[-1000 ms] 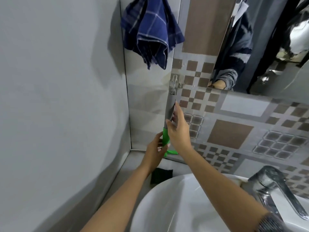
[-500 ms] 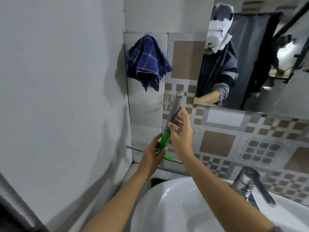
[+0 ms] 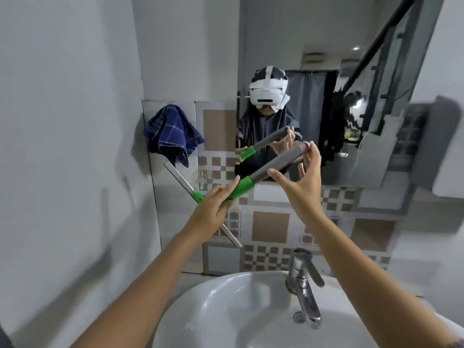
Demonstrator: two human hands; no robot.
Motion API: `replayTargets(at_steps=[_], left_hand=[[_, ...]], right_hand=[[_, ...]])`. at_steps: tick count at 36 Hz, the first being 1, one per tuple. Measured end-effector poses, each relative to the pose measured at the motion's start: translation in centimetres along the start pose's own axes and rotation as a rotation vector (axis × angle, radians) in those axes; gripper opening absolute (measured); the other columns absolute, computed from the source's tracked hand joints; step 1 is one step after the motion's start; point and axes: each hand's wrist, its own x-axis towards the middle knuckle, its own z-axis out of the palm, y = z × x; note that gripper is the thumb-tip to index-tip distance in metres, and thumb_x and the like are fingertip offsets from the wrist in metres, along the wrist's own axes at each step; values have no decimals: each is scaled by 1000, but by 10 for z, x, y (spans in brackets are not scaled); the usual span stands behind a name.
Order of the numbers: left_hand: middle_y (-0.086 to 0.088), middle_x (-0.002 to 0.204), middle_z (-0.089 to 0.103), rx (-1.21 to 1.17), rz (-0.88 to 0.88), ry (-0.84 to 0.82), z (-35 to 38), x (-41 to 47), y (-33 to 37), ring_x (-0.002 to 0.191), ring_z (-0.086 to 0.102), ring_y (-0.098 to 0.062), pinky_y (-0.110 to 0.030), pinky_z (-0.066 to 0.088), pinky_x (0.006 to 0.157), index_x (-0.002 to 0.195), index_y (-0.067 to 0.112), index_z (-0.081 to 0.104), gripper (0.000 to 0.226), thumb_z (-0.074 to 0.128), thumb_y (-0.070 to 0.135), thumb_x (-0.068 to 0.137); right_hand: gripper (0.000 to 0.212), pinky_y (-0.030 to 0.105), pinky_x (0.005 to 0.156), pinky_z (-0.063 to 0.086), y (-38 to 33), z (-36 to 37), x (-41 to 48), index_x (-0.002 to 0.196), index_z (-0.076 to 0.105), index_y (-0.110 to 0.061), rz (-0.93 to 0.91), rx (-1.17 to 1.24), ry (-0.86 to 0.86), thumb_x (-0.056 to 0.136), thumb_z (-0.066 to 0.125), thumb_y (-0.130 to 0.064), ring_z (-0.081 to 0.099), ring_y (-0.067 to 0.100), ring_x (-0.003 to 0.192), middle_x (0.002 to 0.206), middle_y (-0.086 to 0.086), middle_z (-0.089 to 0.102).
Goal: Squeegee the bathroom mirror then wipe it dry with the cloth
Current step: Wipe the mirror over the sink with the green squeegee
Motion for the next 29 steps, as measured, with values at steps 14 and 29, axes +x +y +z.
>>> replayTargets(at_steps=[14,29], left_hand=[[10,89,42,174,124,-223,1,46,46,76,42,-4,-22,38,68,136,47,17,55,42,19,97],[-1,108,54,278,402,-218,32,94,110,94,47,-11,-25,38,81,139,29,33,49,47,17,95]], right_hand=[[40,17,81,43,9,-129,11,109,60,-10,-214,-590,-84,74,76,-18,57,13,92,104,3,63],[41,37,76,52,-4,-147,11,117,60,-15,-416,-894,-316,76,66,-10,62,23,92,105,2,66]])
